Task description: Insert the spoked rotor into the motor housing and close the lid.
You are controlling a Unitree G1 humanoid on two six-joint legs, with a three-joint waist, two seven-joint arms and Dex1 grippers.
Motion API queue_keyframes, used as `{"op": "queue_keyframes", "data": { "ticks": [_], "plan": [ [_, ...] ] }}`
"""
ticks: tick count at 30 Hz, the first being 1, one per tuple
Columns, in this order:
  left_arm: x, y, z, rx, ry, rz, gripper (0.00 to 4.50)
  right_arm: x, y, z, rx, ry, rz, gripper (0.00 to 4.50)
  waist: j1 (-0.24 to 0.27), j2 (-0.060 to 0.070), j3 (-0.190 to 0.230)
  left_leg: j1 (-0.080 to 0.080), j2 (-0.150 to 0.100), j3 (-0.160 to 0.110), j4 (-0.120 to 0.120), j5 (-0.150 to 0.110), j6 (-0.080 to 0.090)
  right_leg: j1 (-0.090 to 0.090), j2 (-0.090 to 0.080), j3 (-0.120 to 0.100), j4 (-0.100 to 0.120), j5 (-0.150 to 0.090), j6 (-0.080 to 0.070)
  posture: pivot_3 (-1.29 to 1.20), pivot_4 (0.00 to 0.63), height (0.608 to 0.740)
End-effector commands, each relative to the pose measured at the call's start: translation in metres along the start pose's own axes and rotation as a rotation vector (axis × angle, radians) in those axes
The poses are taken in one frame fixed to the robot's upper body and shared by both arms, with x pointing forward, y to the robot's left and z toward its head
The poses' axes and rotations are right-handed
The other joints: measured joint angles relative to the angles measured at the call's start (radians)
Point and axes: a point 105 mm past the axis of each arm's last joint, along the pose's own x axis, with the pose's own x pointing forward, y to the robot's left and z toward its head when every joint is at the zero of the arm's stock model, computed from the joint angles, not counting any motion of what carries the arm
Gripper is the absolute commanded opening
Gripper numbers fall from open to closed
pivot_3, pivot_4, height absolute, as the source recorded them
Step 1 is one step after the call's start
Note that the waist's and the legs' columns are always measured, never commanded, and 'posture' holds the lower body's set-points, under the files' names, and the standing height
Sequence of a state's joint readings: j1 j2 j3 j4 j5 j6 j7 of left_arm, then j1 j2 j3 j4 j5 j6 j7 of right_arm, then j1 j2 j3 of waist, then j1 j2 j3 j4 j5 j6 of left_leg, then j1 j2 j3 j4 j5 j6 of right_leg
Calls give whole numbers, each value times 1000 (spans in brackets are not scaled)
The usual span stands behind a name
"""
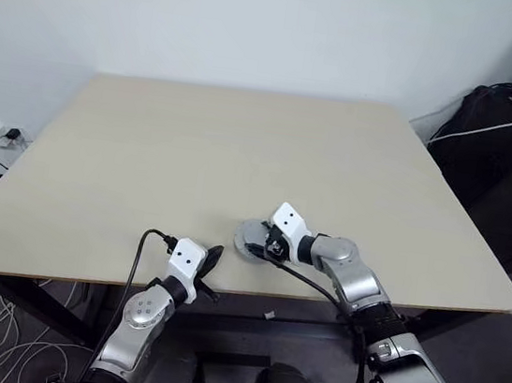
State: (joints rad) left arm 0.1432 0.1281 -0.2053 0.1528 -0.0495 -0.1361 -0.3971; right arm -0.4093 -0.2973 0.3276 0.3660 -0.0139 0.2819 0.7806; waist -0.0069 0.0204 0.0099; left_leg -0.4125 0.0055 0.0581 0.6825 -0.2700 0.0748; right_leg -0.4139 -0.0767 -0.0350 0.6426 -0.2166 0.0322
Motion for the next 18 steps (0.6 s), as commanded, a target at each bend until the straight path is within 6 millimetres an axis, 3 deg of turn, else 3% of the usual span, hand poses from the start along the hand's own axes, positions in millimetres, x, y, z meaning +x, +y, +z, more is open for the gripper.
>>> {"op": "queue_keyframes", "data": {
  "ticks": [1, 10, 18],
  "plan": [
    [3, 0, 19, 24, -62, -6, 0, -4, -2, -15, 5, 84, -4, 3251, 3, 0, 0, 0, 0, 0, 0, 0, 0, 0, 0, 0, 0, 0, 0, 0, 0, 740],
    [6, -1, 31, 44, -73, -16, 0, -3, -1, -15, 34, 84, -12, 3251, 10, 0, 0, 0, 0, 0, 0, 0, 0, 0, 0, 0, 0, 0, 0, 0, 0, 740],
    [40, 9, 58, 139, -112, -75, 0, -2, 1, -14, 40, 74, -19, 3251, 18, 0, -1, 1, 0, 0, 1, 0, 1, 2, 2, -3, 0, 0, 1, 0, 0, 740]
  ]
}}
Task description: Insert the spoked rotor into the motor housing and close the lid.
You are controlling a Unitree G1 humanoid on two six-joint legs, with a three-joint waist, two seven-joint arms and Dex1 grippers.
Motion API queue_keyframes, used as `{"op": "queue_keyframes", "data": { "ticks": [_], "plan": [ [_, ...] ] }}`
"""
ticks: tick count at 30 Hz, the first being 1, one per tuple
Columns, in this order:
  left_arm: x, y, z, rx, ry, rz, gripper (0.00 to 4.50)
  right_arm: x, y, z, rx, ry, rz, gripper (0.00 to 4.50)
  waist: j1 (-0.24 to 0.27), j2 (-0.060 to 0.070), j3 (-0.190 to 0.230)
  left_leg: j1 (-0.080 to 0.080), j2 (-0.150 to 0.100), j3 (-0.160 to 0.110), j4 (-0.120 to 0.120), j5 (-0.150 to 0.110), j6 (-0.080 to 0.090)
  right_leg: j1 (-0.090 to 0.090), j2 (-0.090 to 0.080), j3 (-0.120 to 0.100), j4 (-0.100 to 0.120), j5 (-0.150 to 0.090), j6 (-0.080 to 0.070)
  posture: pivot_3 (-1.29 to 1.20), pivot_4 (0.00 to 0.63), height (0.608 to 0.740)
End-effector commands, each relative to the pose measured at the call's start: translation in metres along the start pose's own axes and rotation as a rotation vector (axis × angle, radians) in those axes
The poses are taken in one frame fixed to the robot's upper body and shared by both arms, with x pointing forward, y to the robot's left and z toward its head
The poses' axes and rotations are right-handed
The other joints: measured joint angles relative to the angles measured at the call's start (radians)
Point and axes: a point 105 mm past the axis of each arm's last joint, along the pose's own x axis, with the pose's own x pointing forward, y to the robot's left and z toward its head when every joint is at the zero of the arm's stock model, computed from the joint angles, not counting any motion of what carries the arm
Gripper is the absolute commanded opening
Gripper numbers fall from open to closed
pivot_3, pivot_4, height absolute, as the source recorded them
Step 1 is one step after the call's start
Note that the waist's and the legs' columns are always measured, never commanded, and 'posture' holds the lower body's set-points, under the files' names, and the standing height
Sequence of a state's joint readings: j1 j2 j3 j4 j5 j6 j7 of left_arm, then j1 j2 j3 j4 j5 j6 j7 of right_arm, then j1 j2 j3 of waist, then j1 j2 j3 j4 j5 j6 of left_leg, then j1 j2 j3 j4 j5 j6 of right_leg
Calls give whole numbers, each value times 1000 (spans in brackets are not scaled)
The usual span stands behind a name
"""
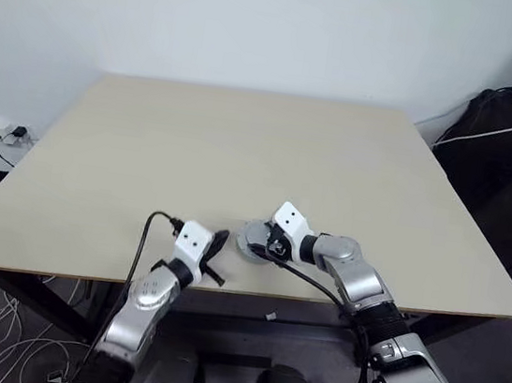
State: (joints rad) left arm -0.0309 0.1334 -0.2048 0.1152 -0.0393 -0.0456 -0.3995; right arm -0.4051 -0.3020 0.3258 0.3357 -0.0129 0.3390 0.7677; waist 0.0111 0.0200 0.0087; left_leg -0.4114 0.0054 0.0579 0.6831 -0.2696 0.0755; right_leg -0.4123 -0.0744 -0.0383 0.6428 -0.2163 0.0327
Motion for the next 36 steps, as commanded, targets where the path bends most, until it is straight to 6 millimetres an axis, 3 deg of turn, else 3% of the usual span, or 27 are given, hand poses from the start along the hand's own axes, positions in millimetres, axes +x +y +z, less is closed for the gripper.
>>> {"op": "queue_keyframes", "data": {
  "ticks": [1, 15, 27, 36],
  "plan": [
    [13, 1, 11, 60, -39, -57, 0, 1, 3, -12, 17, 49, -4, 3251, 0, 0, 0, 0, 0, 0, 0, 0, 0, 0, 1, 0, 0, 0, 0, 0, 0, 740],
    [51, -5, -1, -72, 171, -242, 0, 2, 8, -7, 19, 25, -11, 3251, -4, -2, 0, 1, 1, 0, 1, 3, 5, 2, 11, 1, -1, 0, 1, 0, 0, 740],
    [51, 2, -11, -95, 295, -282, 0, 5, 11, -4, 16, 13, -9, 3251, -15, -3, 1, 1, 1, 0, 1, 3, 6, 2, 11, 1, -1, 0, 1, 0, 0, 740],
    [51, -3, -12, -121, 328, -332, 0, 6, 12, -3, 11, 9, -7, 3251, -20, -3, 1, 1, 1, 0, 1, 3, 5, 2, 11, 2, -1, 0, 1, 0, 0, 740]
  ]
}}
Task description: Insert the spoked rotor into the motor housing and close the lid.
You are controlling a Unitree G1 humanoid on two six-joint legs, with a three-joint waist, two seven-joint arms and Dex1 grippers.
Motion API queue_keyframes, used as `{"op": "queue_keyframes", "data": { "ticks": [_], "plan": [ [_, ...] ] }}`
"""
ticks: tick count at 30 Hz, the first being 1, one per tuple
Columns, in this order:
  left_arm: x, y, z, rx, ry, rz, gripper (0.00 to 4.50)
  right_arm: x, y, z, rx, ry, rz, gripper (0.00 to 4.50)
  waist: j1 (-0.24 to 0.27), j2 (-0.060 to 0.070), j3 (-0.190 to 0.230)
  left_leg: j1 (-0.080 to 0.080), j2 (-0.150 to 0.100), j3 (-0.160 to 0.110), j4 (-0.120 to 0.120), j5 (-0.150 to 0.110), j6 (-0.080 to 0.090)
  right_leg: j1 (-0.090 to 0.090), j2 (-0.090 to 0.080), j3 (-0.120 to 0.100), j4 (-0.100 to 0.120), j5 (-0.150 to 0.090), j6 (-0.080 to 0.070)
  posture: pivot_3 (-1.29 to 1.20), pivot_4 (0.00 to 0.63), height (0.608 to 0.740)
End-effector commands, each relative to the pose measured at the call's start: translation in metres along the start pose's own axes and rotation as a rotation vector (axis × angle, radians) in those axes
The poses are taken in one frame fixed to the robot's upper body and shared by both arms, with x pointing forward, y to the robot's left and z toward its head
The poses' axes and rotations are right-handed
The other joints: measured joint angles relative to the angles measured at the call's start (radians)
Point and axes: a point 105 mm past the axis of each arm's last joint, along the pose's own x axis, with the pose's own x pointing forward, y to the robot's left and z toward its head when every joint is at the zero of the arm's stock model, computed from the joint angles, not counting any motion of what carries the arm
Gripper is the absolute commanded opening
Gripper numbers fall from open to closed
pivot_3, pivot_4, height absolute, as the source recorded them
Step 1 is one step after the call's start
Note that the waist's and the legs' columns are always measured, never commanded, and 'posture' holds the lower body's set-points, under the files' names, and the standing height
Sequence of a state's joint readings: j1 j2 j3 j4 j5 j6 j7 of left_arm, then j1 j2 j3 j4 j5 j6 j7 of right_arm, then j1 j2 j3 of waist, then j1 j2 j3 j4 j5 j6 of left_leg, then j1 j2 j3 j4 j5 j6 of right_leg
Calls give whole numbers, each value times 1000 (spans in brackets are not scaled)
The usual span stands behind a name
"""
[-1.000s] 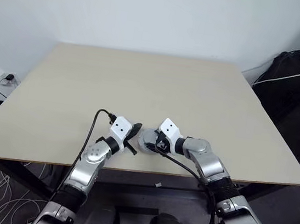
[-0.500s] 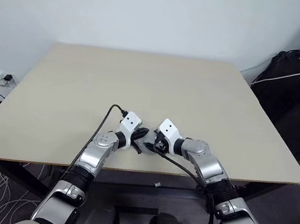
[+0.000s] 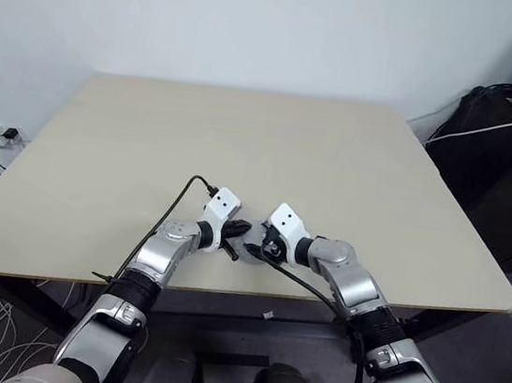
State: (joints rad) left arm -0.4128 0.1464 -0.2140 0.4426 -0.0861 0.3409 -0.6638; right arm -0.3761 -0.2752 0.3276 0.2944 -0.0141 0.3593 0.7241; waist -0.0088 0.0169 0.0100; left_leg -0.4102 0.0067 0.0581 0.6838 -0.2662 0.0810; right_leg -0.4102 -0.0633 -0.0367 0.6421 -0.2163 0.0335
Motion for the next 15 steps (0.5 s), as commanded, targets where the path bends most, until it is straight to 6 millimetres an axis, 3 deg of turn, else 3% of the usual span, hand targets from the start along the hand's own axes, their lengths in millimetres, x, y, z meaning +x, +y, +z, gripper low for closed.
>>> {"op": "queue_keyframes", "data": {
  "ticks": [1, 7, 15],
  "plan": [
    [2, -6, 6, 6, -4, -51, 0, 2, 5, -6, -6, 28, 15, 3251, -1, 0, 0, 0, 0, 0, 0, 0, 0, 0, 0, 0, 0, 0, 0, 0, 0, 740],
    [2, -17, 6, 4, -3, -122, 0, 2, 6, -5, -10, 29, 18, 3251, -1, 0, 0, 0, 0, 0, 0, 0, 0, 0, -1, 0, 0, 0, 0, 0, 0, 740],
    [3, -13, -1, 7, 39, -93, 0, 3, 8, -5, -12, 29, 21, 3251, -1, 0, 0, 0, 0, 0, 0, 0, 0, 0, -1, 0, 0, 0, 0, 0, 0, 740]
  ]
}}
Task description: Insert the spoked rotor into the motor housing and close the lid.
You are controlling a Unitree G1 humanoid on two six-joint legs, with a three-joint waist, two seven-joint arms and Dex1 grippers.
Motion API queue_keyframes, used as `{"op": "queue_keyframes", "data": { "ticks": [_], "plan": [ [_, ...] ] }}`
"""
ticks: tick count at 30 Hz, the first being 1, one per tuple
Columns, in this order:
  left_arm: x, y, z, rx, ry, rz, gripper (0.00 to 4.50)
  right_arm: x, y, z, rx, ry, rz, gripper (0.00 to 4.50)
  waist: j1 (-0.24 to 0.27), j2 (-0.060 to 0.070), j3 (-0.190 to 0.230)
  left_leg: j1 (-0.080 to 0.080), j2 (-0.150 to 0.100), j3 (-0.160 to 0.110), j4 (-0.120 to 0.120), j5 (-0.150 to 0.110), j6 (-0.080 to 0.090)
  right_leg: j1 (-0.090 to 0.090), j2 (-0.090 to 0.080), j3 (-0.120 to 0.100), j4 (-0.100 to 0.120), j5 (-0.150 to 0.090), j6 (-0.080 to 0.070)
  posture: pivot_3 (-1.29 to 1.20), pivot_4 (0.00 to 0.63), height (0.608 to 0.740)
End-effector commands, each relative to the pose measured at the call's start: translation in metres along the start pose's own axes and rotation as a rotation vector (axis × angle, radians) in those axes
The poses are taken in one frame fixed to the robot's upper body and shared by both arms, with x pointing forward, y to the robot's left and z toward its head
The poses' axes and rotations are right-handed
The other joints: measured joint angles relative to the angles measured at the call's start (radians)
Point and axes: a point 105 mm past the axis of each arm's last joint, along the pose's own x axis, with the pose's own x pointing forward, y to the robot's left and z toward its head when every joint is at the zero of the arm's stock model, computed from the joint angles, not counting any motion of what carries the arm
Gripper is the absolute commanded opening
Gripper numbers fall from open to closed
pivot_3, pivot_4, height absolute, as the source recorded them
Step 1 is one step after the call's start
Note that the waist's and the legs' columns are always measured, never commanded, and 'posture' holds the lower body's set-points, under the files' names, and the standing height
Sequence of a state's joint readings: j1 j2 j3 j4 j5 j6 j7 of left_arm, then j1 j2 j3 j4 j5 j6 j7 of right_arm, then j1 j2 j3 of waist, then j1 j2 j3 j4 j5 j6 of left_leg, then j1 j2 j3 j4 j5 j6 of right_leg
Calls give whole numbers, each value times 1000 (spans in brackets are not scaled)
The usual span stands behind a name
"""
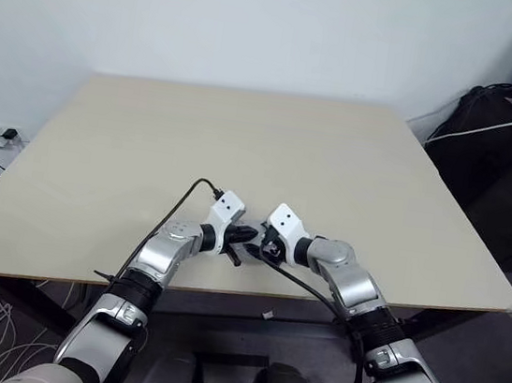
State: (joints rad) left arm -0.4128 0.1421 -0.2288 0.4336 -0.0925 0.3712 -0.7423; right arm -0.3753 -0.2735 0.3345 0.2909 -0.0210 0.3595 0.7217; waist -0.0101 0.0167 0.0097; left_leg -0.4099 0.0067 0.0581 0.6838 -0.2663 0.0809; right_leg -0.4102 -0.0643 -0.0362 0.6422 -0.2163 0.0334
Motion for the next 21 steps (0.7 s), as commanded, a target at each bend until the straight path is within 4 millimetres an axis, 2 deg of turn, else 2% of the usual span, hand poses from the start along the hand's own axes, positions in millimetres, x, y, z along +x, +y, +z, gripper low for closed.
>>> {"op": "queue_keyframes", "data": {
  "ticks": [1, 9, 11, 13, 21],
  "plan": [
    [1, 0, 0, 17, 24, 3, 0, 2, 7, -5, -3, 25, 20, 3251, 0, 0, 0, 0, 0, 0, 0, 0, 0, 0, 0, 0, 0, 0, 0, 0, 0, 740],
    [0, 0, -1, 11, 32, 4, 0, 1, 7, -5, -12, 17, 20, 3251, 0, 0, -1, 0, 0, 0, 0, 0, 0, 0, -5, 0, 0, 0, 0, 0, 0, 740],
    [0, -1, -1, 6, 27, 3, 0, 0, 5, -3, 3, 9, 12, 3974, 0, -1, -1, 0, 0, 0, 0, 0, 0, 0, -5, 0, 0, 0, 0, 0, 0, 740],
    [0, -2, -1, 5, 24, 2, 0, 0, 5, -3, 6, 7, 14, 4484, 0, -1, -1, 0, 0, 0, 0, 0, 0, 0, -5, 0, 0, 0, 0, 0, 0, 740],
    [0, -5, -3, -14, 11, 4, 0, -1, 1, 1, 10, -10, -5, 4484, 0, -1, -1, 0, 0, 0, 0, 0, 0, 0, -5, 0, 0, 0, 0, 0, 0, 740]
  ]
}}
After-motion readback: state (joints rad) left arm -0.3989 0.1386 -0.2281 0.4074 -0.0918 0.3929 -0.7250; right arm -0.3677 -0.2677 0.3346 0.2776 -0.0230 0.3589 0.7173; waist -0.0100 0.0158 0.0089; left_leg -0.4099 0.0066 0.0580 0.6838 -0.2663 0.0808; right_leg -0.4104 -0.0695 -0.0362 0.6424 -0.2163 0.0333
